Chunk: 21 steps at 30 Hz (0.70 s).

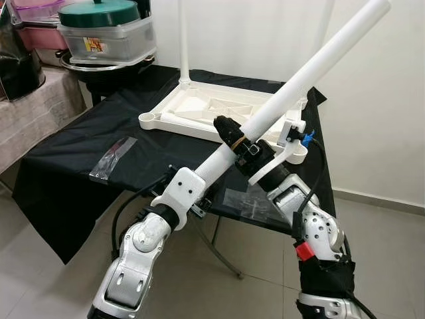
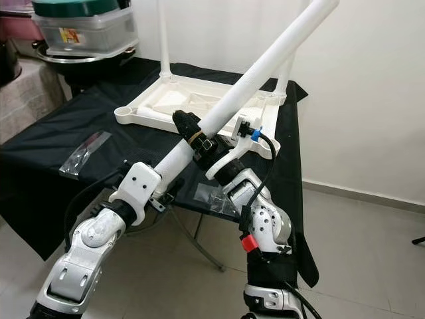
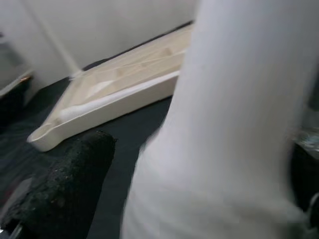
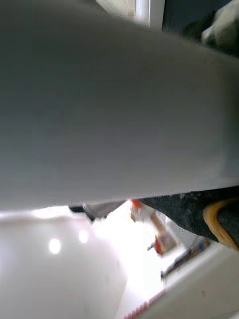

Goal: Building children table

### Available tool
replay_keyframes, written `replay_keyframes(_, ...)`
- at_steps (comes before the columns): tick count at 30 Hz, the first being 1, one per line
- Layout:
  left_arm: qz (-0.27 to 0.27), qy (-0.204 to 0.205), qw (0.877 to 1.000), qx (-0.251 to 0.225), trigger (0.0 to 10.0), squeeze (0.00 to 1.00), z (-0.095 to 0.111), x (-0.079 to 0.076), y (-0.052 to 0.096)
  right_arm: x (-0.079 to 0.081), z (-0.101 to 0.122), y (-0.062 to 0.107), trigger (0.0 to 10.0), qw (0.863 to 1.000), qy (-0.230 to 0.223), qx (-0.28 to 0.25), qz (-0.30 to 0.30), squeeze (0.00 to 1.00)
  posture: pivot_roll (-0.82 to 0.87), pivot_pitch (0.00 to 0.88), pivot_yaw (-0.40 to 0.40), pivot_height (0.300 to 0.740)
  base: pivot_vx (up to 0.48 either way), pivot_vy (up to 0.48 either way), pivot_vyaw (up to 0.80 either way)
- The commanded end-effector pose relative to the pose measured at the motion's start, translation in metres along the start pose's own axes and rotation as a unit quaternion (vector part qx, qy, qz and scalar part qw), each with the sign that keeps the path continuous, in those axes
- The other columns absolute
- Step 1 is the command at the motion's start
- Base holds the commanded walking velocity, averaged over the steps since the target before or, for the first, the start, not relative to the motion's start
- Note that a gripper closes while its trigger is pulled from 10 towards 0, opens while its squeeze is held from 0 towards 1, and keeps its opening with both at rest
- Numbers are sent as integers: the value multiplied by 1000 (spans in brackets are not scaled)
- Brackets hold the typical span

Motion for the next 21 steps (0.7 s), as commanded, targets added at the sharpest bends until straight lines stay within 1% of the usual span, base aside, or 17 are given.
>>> replay_keyframes(1, 37, 3, 999, -4, 10000, 0, 2, 17, 3, -10, 7, 1, 10000, 999, 30, -6, -32, 0, 82, 0, -46, 740, 0, 0, 0)
replay_keyframes(2, 46, 10, 999, -2, 10000, 0, 0, 21, 5, -16, 12, 2, 10000, 998, 40, -14, -49, 0, 85, 0, -44, 740, 0, 0, 0)
replay_keyframes(3, 56, 17, 998, 2, 10000, 0, -3, 26, 7, -22, 16, 3, 10000, 996, 60, -20, -69, 0, 86, 0, -41, 740, 0, 0, 0)
replay_keyframes(4, 56, 17, 998, 2, 10000, 0, -3, 26, 7, -22, 16, 3, 10000, 996, 60, -20, -69, 0, 86, 0, -41, 740, 0, 0, 0)
replay_keyframes(5, 72, 24, 997, 6, 10000, 0, -6, 33, 12, -30, 22, 4, 10000, 991, 90, -28, -92, 0, 87, 0, -42, 740, 0, 0, 0)
replay_keyframes(6, 72, 24, 997, 6, 10000, 0, -6, 33, 12, -30, 22, 4, 10000, 991, 90, -28, -92, 0, 87, 0, -42, 740, 0, 0, 0)
replay_keyframes(8, 88, 34, 995, 15, 10000, 0, -12, 39, 17, -34, 24, 7, 10000, 989, 103, -29, -101, 0, 88, 0, -43, 740, 0, 0, 0)
replay_keyframes(9, 94, 33, 995, 16, 10000, 0, -13, 41, 19, -35, 25, 8, 10000, 988, 110, -30, -105, 0, 90, 0, -42, 740, 0, 0, 0)
replay_keyframes(14, 101, 25, 994, 17, 10000, 0, -14, 43, 21, -35, 24, 8, 10000, 988, 108, -32, -108, 0, 94, 0, -43, 740, 0, 0, 0)
replay_keyframes(17, 99, 30, 994, 21, 10000, 0, -15, 41, 20, -34, 25, 5, 10000, 990, 83, -41, -111, 0, 94, 0, -43, 740, 0, 0, 0)
replay_keyframes(18, 99, 30, 994, 21, 10000, 0, -15, 41, 20, -34, 25, 5, 10000, 990, 83, -41, -111, 0, 94, 0, -43, 740, 0, 0, 0)
replay_keyframes(19, 87, 34, 995, 22, 10000, 0, -16, 37, 20, -34, 25, 4, 10000, 990, 79, -42, -111, 0, 95, 0, -38, 740, 0, 0, 0)
replay_keyframes(21, 79, 37, 996, 22, 10000, 0, -16, 34, 19, -34, 26, 3, 10000, 990, 79, -42, -111, 0, 93, 0, -41, 740, 0, 0, 0)
Point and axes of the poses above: a point about 5 cm out from each wrist's last joint towards the gripper, its own y axis pointing back from the gripper into the wrist, its own z axis along the axis of the wrist's last joint, x = y × z, the point moved 6 cm from there along -y, pointing out of the wrist towards the gripper, and after that the axes turned 4 degrees about -y, right-handed, at the moved point
